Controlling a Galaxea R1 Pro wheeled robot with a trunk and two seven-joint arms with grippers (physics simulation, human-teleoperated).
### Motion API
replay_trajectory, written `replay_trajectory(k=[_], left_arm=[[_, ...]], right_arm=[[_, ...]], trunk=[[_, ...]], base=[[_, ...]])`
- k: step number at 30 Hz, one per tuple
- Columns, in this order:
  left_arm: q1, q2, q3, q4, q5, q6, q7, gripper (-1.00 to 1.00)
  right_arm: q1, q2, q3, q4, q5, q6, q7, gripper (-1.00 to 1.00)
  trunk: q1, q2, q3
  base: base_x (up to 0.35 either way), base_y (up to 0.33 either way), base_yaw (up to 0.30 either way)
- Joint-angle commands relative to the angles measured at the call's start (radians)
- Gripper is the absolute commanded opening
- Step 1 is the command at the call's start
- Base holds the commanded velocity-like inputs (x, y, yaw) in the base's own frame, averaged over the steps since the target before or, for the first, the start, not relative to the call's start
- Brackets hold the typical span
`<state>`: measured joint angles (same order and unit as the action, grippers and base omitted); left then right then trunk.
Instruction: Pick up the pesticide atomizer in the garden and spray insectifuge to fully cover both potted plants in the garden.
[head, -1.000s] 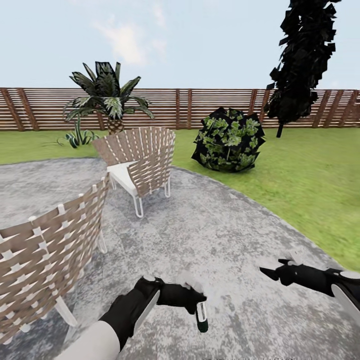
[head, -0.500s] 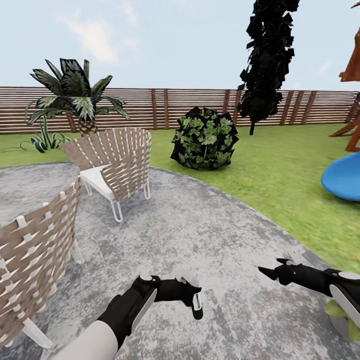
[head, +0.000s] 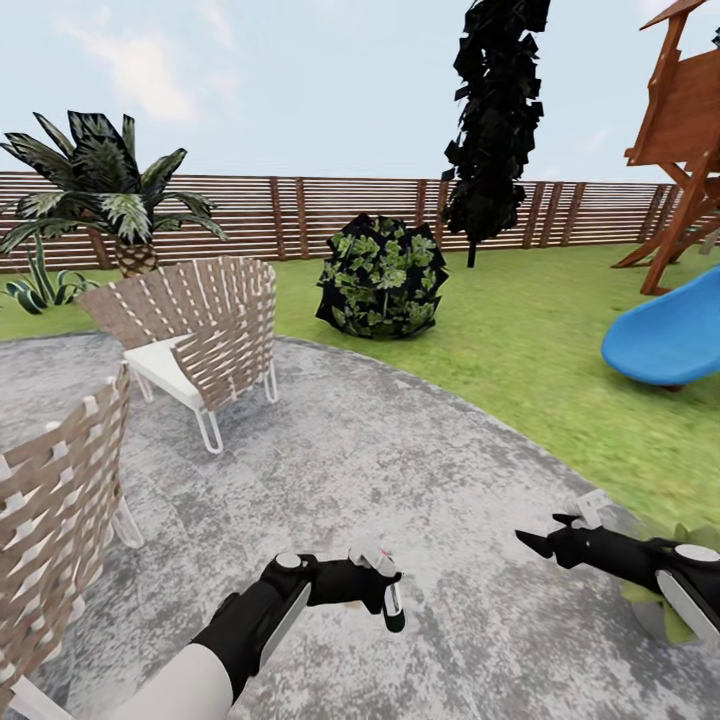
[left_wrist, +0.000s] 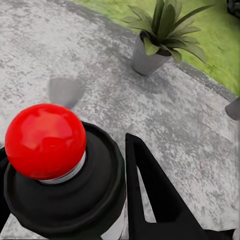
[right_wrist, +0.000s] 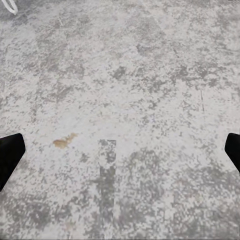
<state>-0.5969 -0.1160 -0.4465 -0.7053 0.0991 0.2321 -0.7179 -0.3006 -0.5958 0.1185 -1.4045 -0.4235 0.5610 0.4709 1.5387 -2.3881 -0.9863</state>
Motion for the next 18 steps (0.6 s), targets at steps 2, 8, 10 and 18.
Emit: replay_trajectory(k=[2,8,10,18], left_arm=[[0.0,-0.002,0.001,0.017,0.003,-0.001,0.006,-1.0],[0.0,-0.003,0.002,0.018,0.004,-0.002,0.017,-1.0],[0.0,-0.006,-0.008,0.019,0.002,-0.002,0.008,-1.0],[-0.003,-0.006,-0.022,0.02,0.002,-0.008,-0.047,-1.0]], right_arm=[[0.0,0.006,0.0,-0.004,-0.001,-0.005,0.004,1.0],[0.0,0.007,-0.001,-0.008,-0.001,-0.004,0.009,1.0],[0.0,0.006,-0.002,-0.009,-0.001,-0.005,0.01,1.0],[0.0,0.005,-0.003,-0.01,-0.002,0.072,0.116,1.0]], trunk=[[0.0,0.0,0.0],[0.0,0.0,0.001],[0.0,0.0,0.001],[0.0,0.0,0.002]], base=[[0.071,0.146,-0.025],[0.003,0.005,-0.1],[0.0,0.0,-0.271],[0.0,0.0,-0.289]])
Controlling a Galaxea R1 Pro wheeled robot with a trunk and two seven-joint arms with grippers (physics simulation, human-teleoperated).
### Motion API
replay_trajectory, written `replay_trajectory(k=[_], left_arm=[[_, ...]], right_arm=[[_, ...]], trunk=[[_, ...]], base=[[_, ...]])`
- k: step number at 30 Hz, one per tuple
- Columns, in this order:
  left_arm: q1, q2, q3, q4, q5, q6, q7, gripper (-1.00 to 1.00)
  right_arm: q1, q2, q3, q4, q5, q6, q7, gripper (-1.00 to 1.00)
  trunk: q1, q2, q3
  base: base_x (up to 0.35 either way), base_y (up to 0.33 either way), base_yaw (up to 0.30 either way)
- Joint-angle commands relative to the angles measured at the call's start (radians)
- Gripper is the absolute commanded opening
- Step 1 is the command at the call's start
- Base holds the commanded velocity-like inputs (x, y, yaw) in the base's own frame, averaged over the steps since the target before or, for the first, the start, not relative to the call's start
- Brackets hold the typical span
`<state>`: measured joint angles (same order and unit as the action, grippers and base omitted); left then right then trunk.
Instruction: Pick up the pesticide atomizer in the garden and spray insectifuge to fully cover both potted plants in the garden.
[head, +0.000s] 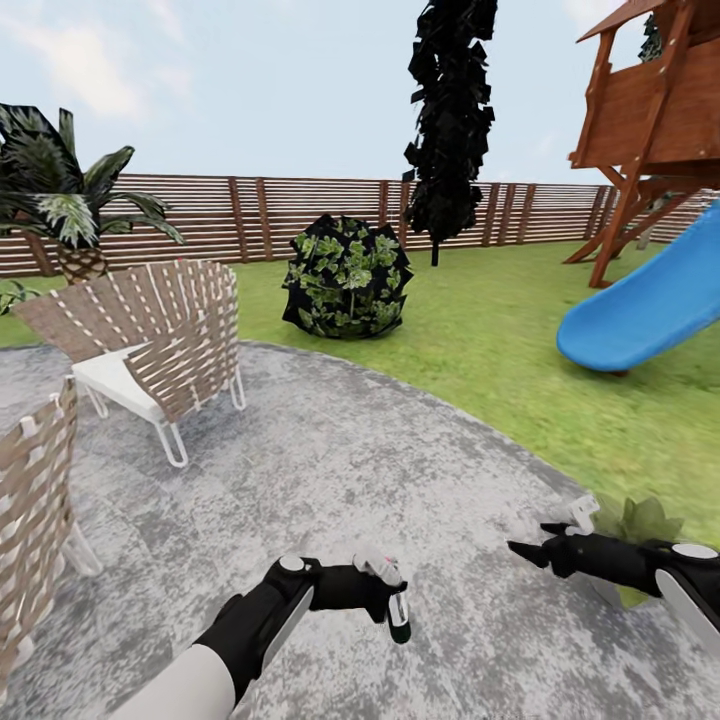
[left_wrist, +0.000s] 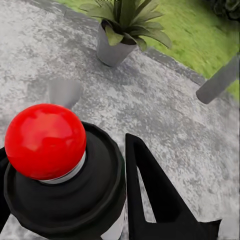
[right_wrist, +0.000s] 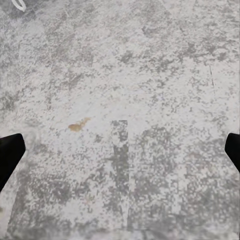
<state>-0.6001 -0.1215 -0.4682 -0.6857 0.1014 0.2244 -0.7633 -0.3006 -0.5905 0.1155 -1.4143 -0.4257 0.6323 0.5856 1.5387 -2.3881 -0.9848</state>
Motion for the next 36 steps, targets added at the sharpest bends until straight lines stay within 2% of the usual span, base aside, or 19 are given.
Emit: replay_trajectory(k=[1,2,4,7,11,14,17,19,21,22,24,25,26,27,28,30,34,35,36], left_arm=[[-0.001,0.001,0.0,0.0,-0.001,-0.003,-0.036,-1.0],[-0.002,0.002,0.001,0.0,0.0,-0.009,-0.068,-1.0],[-0.003,0.004,0.004,0.0,0.0,-0.041,-0.09,-1.0],[-0.004,0.004,0.006,0.027,0.002,-0.103,-0.095,-1.0],[-0.004,0.004,0.006,0.074,0.0,-0.12,-0.113,-1.0],[-0.004,0.008,0.005,0.078,0.001,-0.116,-0.189,-1.0],[-0.011,0.009,0.005,0.077,-0.003,-0.108,-0.283,-1.0],[-0.019,0.008,0.004,0.077,-0.005,-0.107,-0.307,-1.0],[-0.023,0.008,0.004,0.078,-0.005,-0.11,-0.317,-1.0],[-0.024,0.008,0.002,0.078,-0.007,-0.116,-0.319,-1.0],[-0.024,0.009,0.0,0.079,-0.008,-0.134,-0.318,-1.0],[-0.024,0.009,-0.001,0.079,-0.008,-0.151,-0.318,-1.0],[-0.024,0.007,-0.004,0.085,-0.024,-0.167,-0.313,-1.0],[-0.024,0.003,-0.003,0.085,-0.073,-0.172,-0.306,-1.0],[-0.024,-0.002,0.0,0.086,-0.158,-0.21,-0.302,-1.0],[-0.024,-0.004,-0.001,0.086,-0.176,-0.219,-0.302,-1.0],[-0.023,-0.007,-0.003,0.087,-0.184,-0.223,-0.303,-1.0],[-0.023,-0.009,-0.003,0.09,-0.184,-0.223,-0.303,-1.0],[-0.023,-0.01,-0.003,0.093,-0.184,-0.223,-0.303,-1.0]], right_arm=[[0.0,0.0,0.002,0.0,0.001,0.004,0.011,1.0],[0.0,0.0,0.004,0.0,0.001,0.006,0.018,1.0],[0.0,-0.002,0.005,0.0,0.0,0.007,0.034,1.0],[0.0,-0.003,0.005,0.0,0.001,0.009,0.089,1.0],[0.0,0.002,0.017,0.003,0.002,0.014,0.11,1.0],[-0.001,0.018,0.054,0.004,0.002,0.021,0.111,1.0],[-0.002,0.022,0.065,0.003,0.001,0.027,0.114,1.0],[-0.002,0.028,0.068,0.003,0.001,0.027,0.113,1.0],[-0.003,0.041,0.07,0.003,0.001,0.027,0.109,1.0],[-0.003,0.071,0.071,0.004,0.004,0.027,0.106,1.0],[-0.003,0.102,0.073,0.004,0.035,0.026,0.107,1.0],[-0.003,0.108,0.075,0.007,0.045,0.026,0.107,1.0],[-0.003,0.118,0.077,0.009,0.053,0.025,0.105,1.0],[-0.003,0.12,0.078,0.009,0.053,0.026,0.106,1.0],[-0.003,0.135,0.107,0.007,0.052,0.026,0.11,1.0],[-0.003,0.151,0.129,0.006,0.053,0.026,0.109,1.0],[-0.003,0.16,0.145,0.005,0.053,0.022,0.111,1.0],[-0.003,0.161,0.16,0.005,0.053,0.02,0.111,1.0],[-0.004,0.161,0.18,0.005,0.053,0.018,0.11,-1.0]], trunk=[[0.0,0.0,0.0],[0.0,0.0,0.0],[0.0,0.0,0.0],[0.0,0.0,0.0],[0.0,0.0,0.0],[0.0,0.0,0.0],[0.0,0.0,0.0],[0.0,0.0,0.0],[0.0,0.0,0.0],[0.0,0.0,0.0],[0.0,0.0,0.0],[0.0,0.0,0.0],[0.0,0.0,0.0],[0.0,0.0,0.0],[0.0,0.0,0.0],[0.0,0.0,0.0],[0.0,0.0,0.0],[0.0,0.0,0.0],[0.0,0.0,0.0]], base=[[0.0,0.0,-0.291],[0.0,0.0,-0.291],[0.0,0.0,-0.291],[0.0,0.0,-0.291],[0.0,0.0,-0.291],[0.0,0.0,-0.291],[0.0,0.0,-0.291],[0.0,0.0,-0.291],[0.0,0.0,-0.291],[0.0,0.0,-0.291],[0.0,0.0,-0.215],[0.0,0.0,-0.059],[0.0,0.0,-0.005],[0.0,0.0,-0.002],[0.0,0.0,0.0],[0.0,0.0,0.0],[0.0,0.0,0.0],[0.0,0.0,0.0],[0.0,0.0,0.0]])
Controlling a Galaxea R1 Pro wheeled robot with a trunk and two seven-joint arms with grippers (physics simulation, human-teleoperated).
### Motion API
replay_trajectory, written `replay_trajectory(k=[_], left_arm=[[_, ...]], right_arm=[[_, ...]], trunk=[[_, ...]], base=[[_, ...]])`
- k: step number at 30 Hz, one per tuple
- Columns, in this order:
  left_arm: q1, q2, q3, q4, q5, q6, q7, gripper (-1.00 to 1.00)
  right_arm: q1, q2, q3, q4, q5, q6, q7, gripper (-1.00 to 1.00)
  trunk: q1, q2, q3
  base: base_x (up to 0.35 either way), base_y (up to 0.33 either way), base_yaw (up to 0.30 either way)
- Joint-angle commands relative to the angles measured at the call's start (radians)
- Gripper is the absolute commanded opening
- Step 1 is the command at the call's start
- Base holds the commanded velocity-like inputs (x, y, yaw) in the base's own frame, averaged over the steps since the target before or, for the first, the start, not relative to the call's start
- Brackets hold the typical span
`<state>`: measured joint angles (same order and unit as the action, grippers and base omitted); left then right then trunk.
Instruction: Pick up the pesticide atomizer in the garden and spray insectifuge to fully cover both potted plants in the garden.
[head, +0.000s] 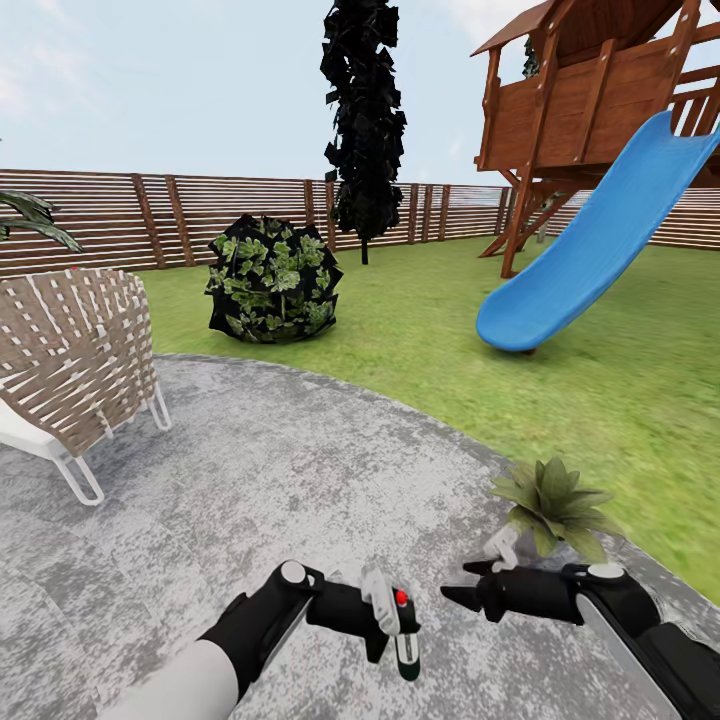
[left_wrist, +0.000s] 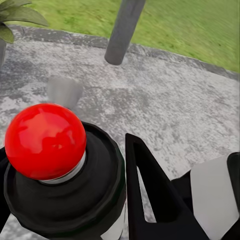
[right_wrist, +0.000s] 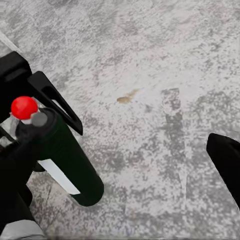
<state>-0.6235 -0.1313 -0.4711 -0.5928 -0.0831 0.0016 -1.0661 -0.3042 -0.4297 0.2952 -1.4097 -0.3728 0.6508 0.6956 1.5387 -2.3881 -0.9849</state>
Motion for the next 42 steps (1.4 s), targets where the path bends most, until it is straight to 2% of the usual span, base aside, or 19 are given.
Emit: replay_trajectory(k=[1,2,5,7,10,16,18,19,25,29,39,42], left_arm=[[0.0,0.0,0.0,0.001,0.0,0.0,0.0,-1.0],[0.0,-0.001,0.0,0.002,0.0,0.0,0.0,-1.0],[0.001,-0.002,0.0,0.002,0.002,-0.003,0.001,-1.0],[0.0,-0.007,0.0,0.002,0.003,-0.002,0.0,-1.0],[0.0,-0.017,0.0,0.001,0.003,0.0,0.001,-1.0],[0.0,-0.02,-0.003,0.001,0.002,0.0,0.002,-1.0],[0.0,-0.02,-0.034,0.001,0.003,0.0,0.004,-1.0],[0.0,-0.021,-0.051,0.001,0.003,0.0,0.025,-1.0],[0.0,-0.025,-0.062,0.001,0.002,0.0,0.05,-1.0],[0.0,-0.025,-0.062,-0.003,0.003,0.0,0.051,-1.0],[0.001,-0.025,-0.063,-0.01,0.005,-0.004,0.048,-1.0],[0.0,-0.02,-0.06,-0.003,0.008,-0.009,0.049,-1.0]], right_arm=[[0.0,0.0,0.01,-0.001,0.001,-0.002,0.0,-1.0],[-0.001,0.001,0.016,-0.001,0.001,-0.004,-0.001,-1.0],[-0.001,0.032,0.022,-0.001,0.001,0.001,-0.002,-1.0],[-0.001,0.043,0.031,-0.001,0.002,0.001,-0.002,-1.0],[-0.002,0.045,0.049,-0.002,0.007,0.0,-0.002,-1.0],[-0.004,0.046,0.073,-0.002,0.008,-0.002,-0.002,-1.0],[-0.004,0.046,0.075,-0.002,0.008,-0.002,-0.002,-1.0],[-0.004,0.046,0.076,-0.002,0.008,-0.002,-0.002,-1.0],[-0.004,0.048,0.081,-0.002,0.008,-0.002,-0.002,-1.0],[-0.004,0.082,0.104,-0.002,0.009,0.004,-0.004,-1.0],[-0.004,0.086,0.105,0.0,0.018,0.004,-0.004,-1.0],[-0.005,0.082,0.082,0.0,0.022,0.001,-0.005,-1.0]], trunk=[[0.0,0.0,0.0],[0.0,0.0,0.0],[0.0,0.0,0.0],[0.0,0.0,0.0],[0.0,0.0,0.0],[0.0,0.0,0.0],[0.0,0.0,0.0],[0.0,0.0,0.0],[0.0,0.0,0.0],[0.0,0.0,0.0],[0.0,0.0,0.0],[0.0,0.0,0.0]], base=[[0.0,0.0,0.0],[0.0,0.0,0.0],[0.0,0.0,0.0],[0.0,0.0,0.0],[0.0,0.0,0.0],[0.0,0.0,0.0],[0.0,0.0,0.0],[0.0,0.0,0.0],[0.0,0.0,0.0],[0.0,0.0,0.0],[0.0,0.0,0.0],[0.0,0.0,0.0]])
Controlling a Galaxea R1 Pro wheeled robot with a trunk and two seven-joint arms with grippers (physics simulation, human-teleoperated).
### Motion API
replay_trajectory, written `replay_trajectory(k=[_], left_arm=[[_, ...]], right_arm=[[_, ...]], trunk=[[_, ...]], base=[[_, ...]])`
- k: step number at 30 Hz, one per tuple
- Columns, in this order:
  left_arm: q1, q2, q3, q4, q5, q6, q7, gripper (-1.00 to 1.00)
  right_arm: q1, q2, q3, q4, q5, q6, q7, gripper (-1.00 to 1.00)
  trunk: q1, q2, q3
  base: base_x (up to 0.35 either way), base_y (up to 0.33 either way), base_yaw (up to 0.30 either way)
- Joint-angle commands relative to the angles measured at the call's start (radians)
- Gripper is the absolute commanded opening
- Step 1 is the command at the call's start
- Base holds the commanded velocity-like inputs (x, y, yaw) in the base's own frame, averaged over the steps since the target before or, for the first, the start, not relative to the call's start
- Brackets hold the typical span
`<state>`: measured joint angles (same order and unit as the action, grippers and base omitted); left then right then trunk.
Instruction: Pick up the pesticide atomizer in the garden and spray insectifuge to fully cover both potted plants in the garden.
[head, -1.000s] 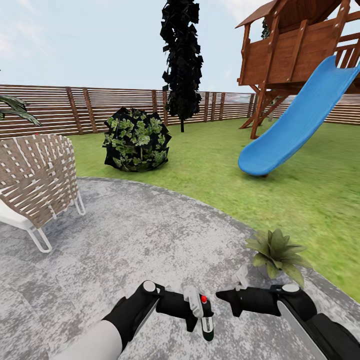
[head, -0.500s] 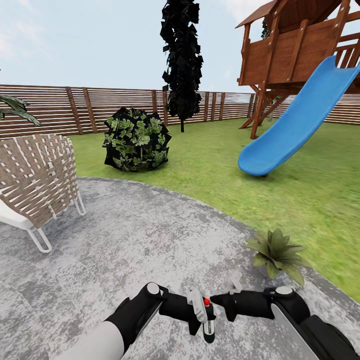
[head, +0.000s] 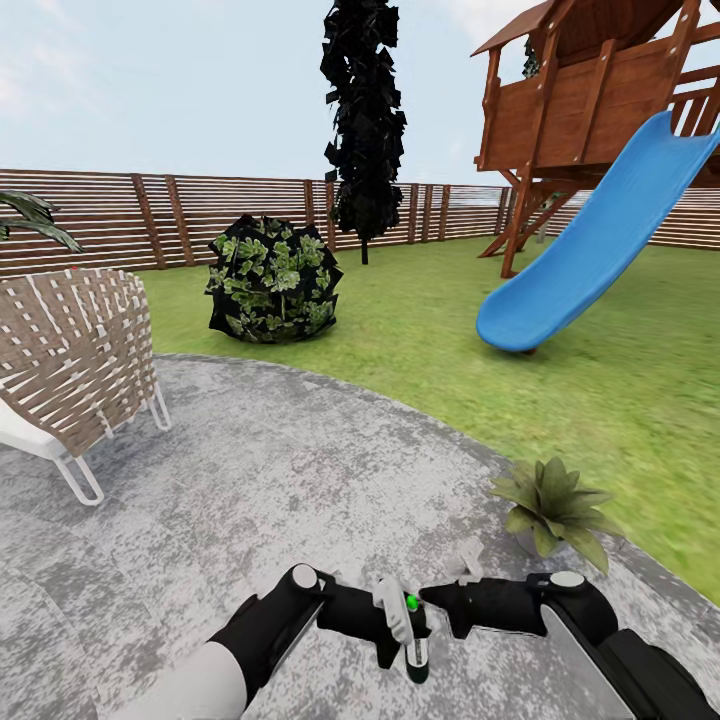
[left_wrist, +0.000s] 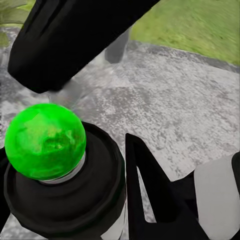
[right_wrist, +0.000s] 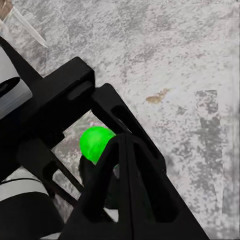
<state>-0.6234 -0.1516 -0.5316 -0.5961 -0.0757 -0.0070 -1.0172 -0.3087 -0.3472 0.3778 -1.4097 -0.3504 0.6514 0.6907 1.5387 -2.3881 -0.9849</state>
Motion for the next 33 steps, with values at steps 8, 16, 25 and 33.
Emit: replay_trajectory(k=[8,16,25,33], left_arm=[[0.002,-0.001,0.007,0.028,0.008,0.012,0.148,-1.0],[0.018,-0.017,0.001,0.081,0.237,0.198,0.566,-1.0],[0.019,-0.011,-0.053,0.04,0.493,0.264,0.902,-1.0],[0.019,-0.004,-0.058,-0.017,0.579,0.429,0.924,-1.0]], right_arm=[[0.007,-0.018,-0.317,0.005,0.124,-0.004,-0.021,-1.0],[0.029,-0.008,-0.6,-0.001,0.322,-0.11,-0.091,1.0],[0.025,0.056,-0.574,-0.003,0.32,0.072,-0.495,1.0],[0.025,0.048,-0.582,-0.008,0.32,0.079,-0.497,1.0]], trunk=[[0.0,0.0,0.0],[0.0,0.0,0.0],[0.0,0.0,0.001],[0.019,-0.035,-0.015]], base=[[0.0,0.0,0.0],[0.0,0.0,-0.004],[0.0,0.0,-0.269],[0.0,0.0,-0.298]])
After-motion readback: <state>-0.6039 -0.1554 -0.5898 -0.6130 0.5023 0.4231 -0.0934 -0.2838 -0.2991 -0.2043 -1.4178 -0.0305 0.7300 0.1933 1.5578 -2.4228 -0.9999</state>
